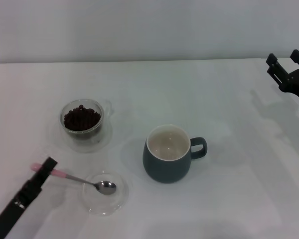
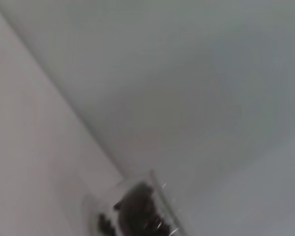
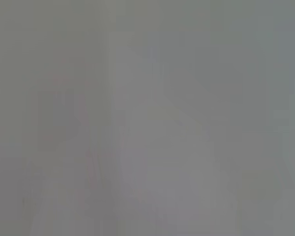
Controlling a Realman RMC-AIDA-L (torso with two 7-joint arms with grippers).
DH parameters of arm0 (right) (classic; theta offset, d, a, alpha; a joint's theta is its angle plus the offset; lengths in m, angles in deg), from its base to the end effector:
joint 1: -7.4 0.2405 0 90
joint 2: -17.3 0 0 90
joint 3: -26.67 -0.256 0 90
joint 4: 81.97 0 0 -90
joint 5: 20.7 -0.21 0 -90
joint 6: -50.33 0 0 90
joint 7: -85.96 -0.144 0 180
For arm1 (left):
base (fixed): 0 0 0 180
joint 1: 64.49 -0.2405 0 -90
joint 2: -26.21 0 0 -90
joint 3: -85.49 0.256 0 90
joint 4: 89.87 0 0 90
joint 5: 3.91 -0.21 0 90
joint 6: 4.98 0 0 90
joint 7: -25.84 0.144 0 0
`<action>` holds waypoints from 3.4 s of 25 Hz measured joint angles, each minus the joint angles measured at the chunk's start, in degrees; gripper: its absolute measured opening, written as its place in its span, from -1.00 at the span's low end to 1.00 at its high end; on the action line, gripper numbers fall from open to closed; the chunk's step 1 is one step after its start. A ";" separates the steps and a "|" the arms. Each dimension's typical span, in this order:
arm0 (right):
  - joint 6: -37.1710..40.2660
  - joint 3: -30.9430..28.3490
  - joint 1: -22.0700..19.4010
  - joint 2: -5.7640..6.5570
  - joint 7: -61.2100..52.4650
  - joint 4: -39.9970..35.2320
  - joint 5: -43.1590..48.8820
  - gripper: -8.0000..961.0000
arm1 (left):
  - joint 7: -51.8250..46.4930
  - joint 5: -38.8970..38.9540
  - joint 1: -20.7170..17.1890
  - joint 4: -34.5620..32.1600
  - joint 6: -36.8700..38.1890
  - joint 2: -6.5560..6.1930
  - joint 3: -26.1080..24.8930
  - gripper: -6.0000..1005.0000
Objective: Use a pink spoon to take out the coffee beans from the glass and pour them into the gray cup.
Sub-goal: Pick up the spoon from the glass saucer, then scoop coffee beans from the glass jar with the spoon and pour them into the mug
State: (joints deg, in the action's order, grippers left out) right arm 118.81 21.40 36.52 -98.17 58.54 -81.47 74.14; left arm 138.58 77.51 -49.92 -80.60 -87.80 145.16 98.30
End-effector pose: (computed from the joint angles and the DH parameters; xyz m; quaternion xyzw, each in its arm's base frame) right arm 0.3433 0.3448 0.0163 -0.7081 0.2751 0.3321 0.5592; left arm -0.3320 0.2154 -0.0674 -0.6130 -0.5607 -0.4961 0.2525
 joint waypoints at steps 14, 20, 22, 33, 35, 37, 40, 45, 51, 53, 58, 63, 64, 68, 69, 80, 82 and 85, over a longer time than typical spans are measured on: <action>0.50 0.00 -1.57 -0.06 0.00 0.81 0.00 0.48 | -13.49 2.02 2.87 -14.57 -8.63 -0.21 -0.12 -0.73; 0.45 0.00 -2.36 -0.14 0.00 0.95 0.00 0.48 | -22.30 4.21 7.51 -28.13 -6.32 -0.54 -0.07 -0.73; 0.41 -0.04 -2.63 -0.22 0.00 1.03 0.00 0.48 | -25.03 3.86 8.94 -30.44 -4.35 -1.03 0.31 -0.73; 0.37 -0.09 -4.49 -0.28 0.00 1.68 -0.45 0.48 | -29.87 0.65 16.03 -32.00 8.72 -4.13 8.28 -0.73; 0.17 -0.09 -4.57 -0.28 0.00 1.69 -0.53 0.48 | -30.44 0.65 17.19 -32.05 11.16 -4.37 10.89 -0.73; 0.05 -0.09 -4.58 -0.28 0.00 1.70 -0.54 0.48 | -30.34 0.65 18.19 -32.55 13.40 -4.38 13.65 -0.73; 0.08 -0.09 -4.60 -0.26 0.00 1.70 -0.54 0.48 | -30.13 0.65 18.96 -33.96 16.74 -3.98 17.31 -0.73; 0.40 -0.09 -4.67 -0.21 0.00 1.70 -0.54 0.48 | -30.02 0.67 20.64 -34.87 21.48 -3.07 22.63 -0.73; 0.43 -0.09 -4.69 -0.19 0.00 1.69 -0.55 0.48 | -29.95 0.71 22.11 -34.91 24.71 -2.06 26.20 -0.73; 0.34 -0.09 -4.69 -0.19 0.00 1.69 -0.58 0.48 | -30.00 0.91 22.29 -34.92 25.28 -1.43 26.25 -0.73; 0.24 -0.09 -4.69 -0.19 0.00 1.69 -0.62 0.48 | -33.12 1.47 21.98 -34.79 26.78 -0.53 25.82 -0.73; 0.18 -0.09 -4.67 -0.19 0.00 1.69 -0.62 0.48 | -37.42 2.24 21.20 -34.38 27.65 -0.24 25.80 -0.73; 0.15 -0.09 -4.65 -0.19 0.00 1.69 -0.62 0.48 | -37.79 2.52 21.05 -34.32 27.72 -0.19 25.80 -0.73; 0.04 -0.09 -4.52 -0.19 0.00 1.70 -0.63 0.48 | -40.78 3.31 20.51 -34.11 27.70 -0.23 25.83 -0.73; -0.01 -0.09 -4.46 -0.19 0.00 1.69 -0.63 0.48 | -41.22 3.42 20.41 -34.11 27.67 -0.25 25.84 -0.73; -0.09 -0.09 -4.34 -0.28 0.00 1.77 -0.62 0.48 | -46.19 8.92 17.42 -33.69 26.72 -0.35 25.80 -0.73; -0.10 -0.09 -4.30 -0.28 0.00 1.79 -0.62 0.48 | -46.77 9.18 17.05 -33.69 26.30 -0.39 25.78 -0.73; -0.10 -0.09 -4.19 -0.28 0.00 2.02 -0.62 0.48 | -47.09 10.28 16.32 -33.65 25.09 -0.44 25.78 -0.73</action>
State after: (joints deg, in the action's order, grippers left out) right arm 118.70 21.31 32.33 -98.45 58.54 -79.45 73.51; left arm 91.49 87.79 -33.60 -114.25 -62.71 144.73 124.07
